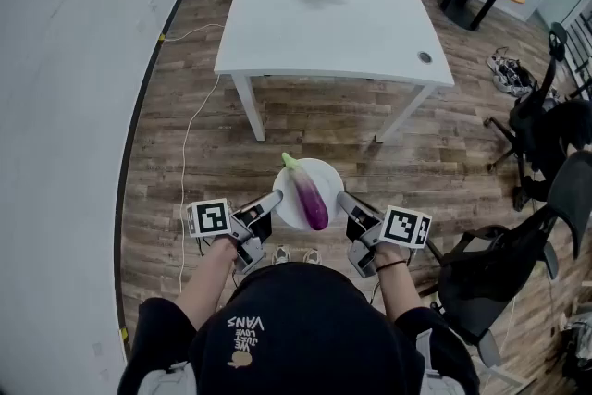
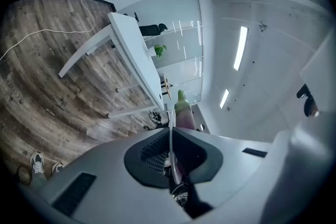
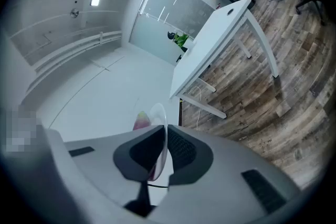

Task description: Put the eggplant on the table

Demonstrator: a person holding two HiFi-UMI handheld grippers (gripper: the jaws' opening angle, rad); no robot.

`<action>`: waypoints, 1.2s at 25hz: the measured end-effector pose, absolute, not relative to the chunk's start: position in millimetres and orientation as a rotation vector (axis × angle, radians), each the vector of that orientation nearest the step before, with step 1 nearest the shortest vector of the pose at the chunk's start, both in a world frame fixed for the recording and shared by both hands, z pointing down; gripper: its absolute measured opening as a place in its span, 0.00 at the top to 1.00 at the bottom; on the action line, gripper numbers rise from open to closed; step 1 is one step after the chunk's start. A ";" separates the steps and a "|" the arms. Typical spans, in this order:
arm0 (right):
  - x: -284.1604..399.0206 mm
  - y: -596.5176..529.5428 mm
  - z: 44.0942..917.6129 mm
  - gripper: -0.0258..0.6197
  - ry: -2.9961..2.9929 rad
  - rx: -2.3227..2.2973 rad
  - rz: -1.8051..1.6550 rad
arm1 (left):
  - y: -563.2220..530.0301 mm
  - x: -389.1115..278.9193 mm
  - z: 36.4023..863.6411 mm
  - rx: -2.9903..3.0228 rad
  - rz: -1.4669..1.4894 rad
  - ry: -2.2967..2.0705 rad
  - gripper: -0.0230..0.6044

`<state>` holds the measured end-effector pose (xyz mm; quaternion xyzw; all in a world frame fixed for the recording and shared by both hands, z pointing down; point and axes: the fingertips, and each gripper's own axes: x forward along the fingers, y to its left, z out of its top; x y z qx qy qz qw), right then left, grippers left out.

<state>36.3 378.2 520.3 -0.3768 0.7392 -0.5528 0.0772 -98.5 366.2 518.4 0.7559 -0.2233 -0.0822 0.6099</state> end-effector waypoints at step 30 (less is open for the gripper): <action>10.1 371.0 524.1 0.91 2.165 -1.192 -1.648 | 355.5 -128.0 521.8 1.754 -0.183 -0.479 0.92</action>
